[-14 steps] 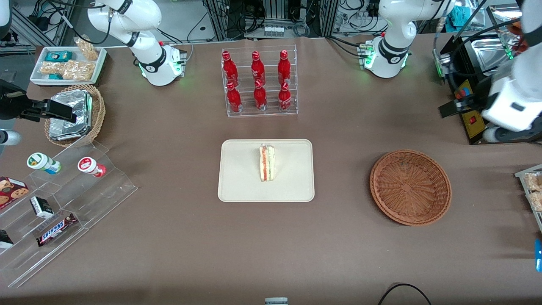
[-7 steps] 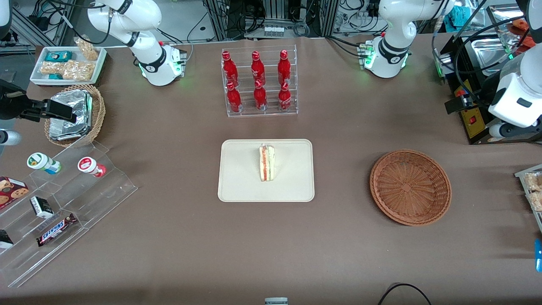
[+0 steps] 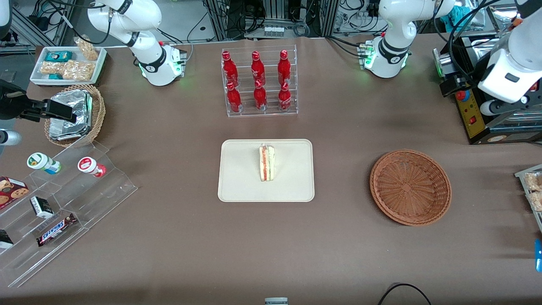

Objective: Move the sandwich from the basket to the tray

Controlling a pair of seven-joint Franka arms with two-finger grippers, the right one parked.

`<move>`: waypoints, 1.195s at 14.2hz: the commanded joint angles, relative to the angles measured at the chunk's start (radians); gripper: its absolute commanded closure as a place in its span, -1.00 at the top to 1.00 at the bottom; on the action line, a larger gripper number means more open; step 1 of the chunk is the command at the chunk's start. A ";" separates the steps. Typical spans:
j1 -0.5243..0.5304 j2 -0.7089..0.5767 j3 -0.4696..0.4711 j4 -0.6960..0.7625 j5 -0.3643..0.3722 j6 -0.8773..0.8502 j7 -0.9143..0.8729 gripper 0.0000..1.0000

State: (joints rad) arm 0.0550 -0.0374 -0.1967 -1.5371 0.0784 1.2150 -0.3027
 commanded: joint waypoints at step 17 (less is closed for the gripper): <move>0.103 -0.030 -0.064 -0.032 -0.045 0.024 0.037 1.00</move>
State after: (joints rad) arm 0.1348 -0.0665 -0.2414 -1.5793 0.0430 1.2310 -0.2769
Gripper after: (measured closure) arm 0.000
